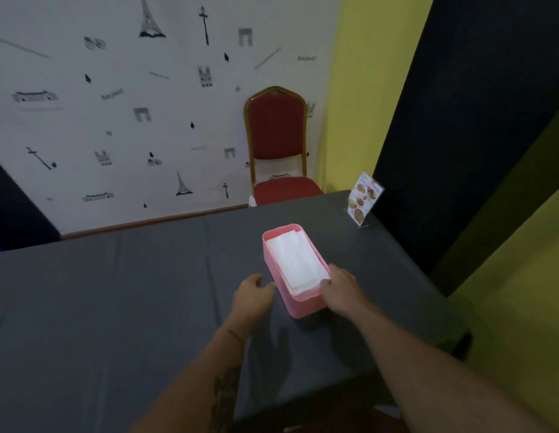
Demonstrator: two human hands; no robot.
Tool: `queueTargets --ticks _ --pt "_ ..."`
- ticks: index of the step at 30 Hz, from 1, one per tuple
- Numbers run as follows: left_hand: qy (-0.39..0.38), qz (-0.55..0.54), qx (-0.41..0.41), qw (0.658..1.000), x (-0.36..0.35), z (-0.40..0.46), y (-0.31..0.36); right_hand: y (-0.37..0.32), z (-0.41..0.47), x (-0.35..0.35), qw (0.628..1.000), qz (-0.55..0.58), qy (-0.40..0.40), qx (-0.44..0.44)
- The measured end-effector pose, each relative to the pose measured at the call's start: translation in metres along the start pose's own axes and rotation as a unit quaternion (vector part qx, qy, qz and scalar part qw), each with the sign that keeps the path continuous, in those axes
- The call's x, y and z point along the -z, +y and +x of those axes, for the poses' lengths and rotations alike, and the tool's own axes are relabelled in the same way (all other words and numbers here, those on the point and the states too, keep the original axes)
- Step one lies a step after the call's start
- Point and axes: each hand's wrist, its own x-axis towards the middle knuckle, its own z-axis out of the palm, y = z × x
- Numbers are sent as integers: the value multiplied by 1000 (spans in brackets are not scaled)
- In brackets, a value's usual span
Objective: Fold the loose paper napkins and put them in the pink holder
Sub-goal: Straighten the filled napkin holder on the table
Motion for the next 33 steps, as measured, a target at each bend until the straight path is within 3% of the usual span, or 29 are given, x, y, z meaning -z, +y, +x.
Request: queueTargets --ticks 7,14,23,33 --pt "-14 -48 29 998 -37 10 19 17 32 3 1000 21 3 -23" --pt "-12 -40 -44 998 -62 13 62 39 43 34 996 59 54 -38" --pt "-111 -28 -79 990 -148 6 119 120 44 102 988 55 111 -93" --pt "-189 12 -102 977 -210 10 128 186 47 119 985 65 111 -118"
